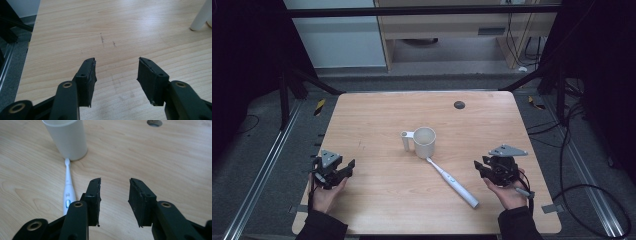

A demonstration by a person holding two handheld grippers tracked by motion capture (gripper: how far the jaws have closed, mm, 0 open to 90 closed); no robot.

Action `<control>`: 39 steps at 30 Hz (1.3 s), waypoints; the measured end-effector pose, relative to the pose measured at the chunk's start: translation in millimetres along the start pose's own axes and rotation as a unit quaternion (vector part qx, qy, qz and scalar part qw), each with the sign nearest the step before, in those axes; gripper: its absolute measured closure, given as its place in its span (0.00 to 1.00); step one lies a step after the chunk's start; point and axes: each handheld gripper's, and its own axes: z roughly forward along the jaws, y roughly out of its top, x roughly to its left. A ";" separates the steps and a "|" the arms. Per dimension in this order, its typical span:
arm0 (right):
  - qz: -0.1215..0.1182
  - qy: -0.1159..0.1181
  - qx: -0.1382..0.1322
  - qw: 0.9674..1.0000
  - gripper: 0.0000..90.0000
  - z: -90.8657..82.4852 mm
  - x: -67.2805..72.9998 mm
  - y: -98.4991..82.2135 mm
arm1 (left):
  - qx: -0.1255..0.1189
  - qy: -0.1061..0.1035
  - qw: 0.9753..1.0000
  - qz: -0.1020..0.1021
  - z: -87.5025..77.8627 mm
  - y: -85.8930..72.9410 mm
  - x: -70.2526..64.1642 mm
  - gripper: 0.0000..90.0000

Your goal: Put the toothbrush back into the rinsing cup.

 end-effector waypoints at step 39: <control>-0.043 0.059 0.067 0.995 0.51 40.6 48.5 60.7 | 0.020 -0.014 1.000 -0.011 2.3 -0.3 0.8 0.44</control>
